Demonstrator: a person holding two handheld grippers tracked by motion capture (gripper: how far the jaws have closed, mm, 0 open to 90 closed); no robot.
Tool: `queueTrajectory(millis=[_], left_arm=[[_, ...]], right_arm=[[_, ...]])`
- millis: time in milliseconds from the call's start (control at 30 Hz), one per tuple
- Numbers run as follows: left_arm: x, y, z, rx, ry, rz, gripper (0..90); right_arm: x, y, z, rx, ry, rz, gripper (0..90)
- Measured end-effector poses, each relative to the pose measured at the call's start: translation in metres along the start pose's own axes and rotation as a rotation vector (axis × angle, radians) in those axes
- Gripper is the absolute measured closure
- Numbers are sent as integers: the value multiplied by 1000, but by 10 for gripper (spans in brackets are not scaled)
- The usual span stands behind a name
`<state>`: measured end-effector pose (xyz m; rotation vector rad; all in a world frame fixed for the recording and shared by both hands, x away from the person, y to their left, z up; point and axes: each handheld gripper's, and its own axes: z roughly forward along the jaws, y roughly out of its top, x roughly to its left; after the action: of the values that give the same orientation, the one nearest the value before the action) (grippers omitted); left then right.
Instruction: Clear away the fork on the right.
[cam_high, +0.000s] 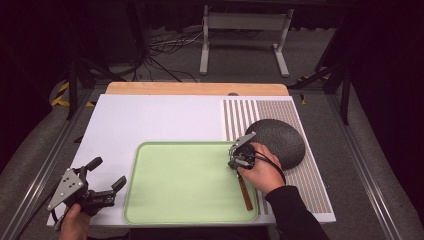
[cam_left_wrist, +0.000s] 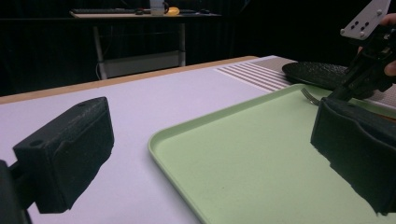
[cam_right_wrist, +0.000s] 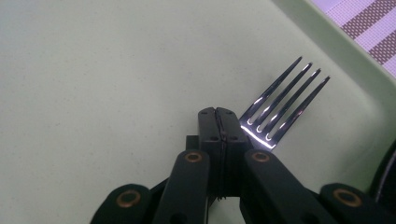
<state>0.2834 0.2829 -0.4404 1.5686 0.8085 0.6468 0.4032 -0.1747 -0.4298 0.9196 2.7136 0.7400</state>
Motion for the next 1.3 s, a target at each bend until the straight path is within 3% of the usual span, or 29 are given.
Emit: queueTrajectory(millis=[800, 967, 1100, 1300], left_arm=[[0, 0, 1, 6, -2, 2, 0], [0, 0, 1, 6, -1, 1, 1], [0, 0, 1, 6, -2, 1, 1], [0, 0, 1, 3, 0, -2, 1]], right_arm=[[-9, -10, -7, 3, -40, 74, 900], [-8, -7, -12, -41, -35, 65, 893], [-8, -3, -22, -91, -44, 58, 740], [-7, -1, -39, -257, -43, 47, 299]])
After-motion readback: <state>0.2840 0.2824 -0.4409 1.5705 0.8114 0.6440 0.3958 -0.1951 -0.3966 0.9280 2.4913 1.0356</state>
